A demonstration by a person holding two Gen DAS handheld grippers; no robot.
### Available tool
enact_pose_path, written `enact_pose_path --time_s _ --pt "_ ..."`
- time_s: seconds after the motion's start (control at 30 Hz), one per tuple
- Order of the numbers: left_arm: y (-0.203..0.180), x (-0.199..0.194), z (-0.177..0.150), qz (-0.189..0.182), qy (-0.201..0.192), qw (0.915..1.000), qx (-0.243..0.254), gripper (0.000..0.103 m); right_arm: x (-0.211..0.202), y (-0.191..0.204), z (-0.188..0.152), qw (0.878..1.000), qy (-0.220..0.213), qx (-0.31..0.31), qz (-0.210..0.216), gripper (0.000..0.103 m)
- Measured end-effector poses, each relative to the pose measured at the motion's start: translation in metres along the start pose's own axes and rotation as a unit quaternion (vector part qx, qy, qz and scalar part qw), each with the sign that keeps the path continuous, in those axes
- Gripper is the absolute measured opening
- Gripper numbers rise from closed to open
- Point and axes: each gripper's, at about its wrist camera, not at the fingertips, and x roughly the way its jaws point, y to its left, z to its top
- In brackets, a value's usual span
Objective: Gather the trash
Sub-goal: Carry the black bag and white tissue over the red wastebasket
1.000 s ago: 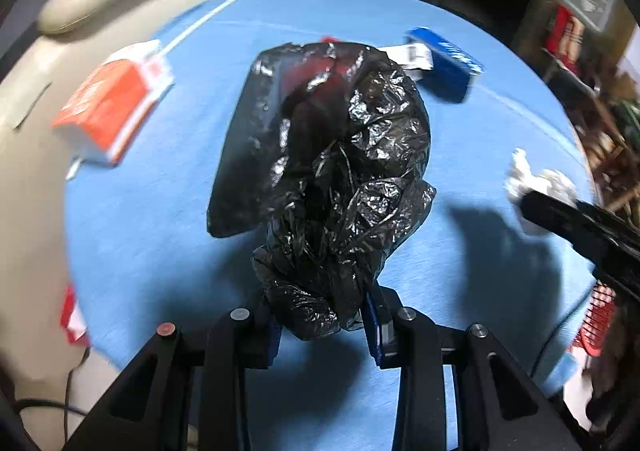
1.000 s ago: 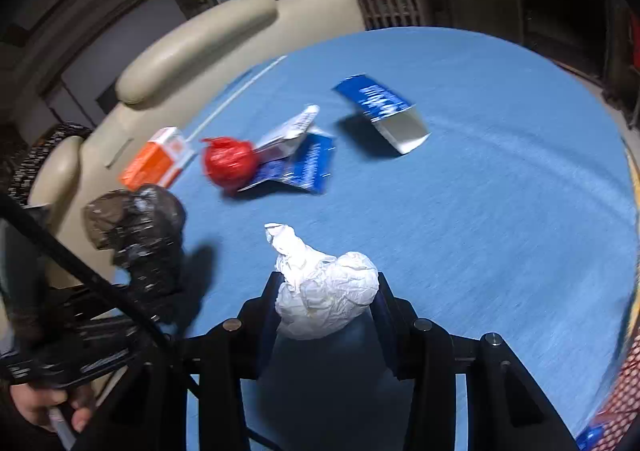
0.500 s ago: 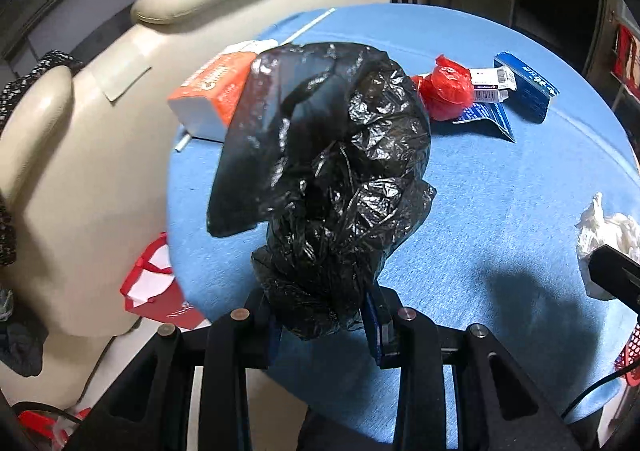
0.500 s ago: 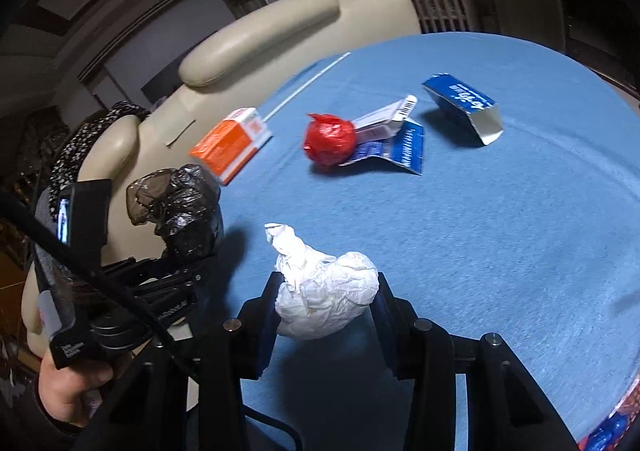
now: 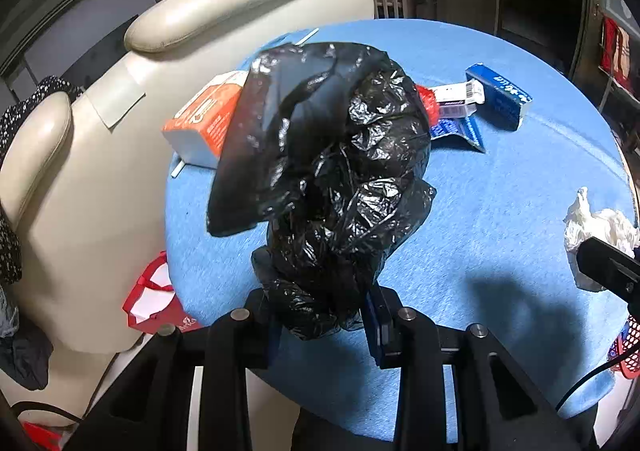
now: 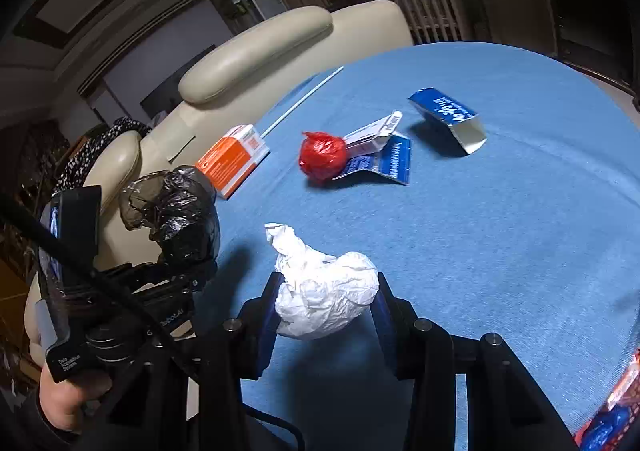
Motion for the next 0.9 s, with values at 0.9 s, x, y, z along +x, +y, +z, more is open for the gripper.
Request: enact_pose_path --time_s 0.9 --pt "-0.086 -0.026 0.031 -0.043 -0.029 0.9956 0.078 0.036 -0.064 -0.082 -0.01 0.993 -0.054 0.104 -0.035 0.045"
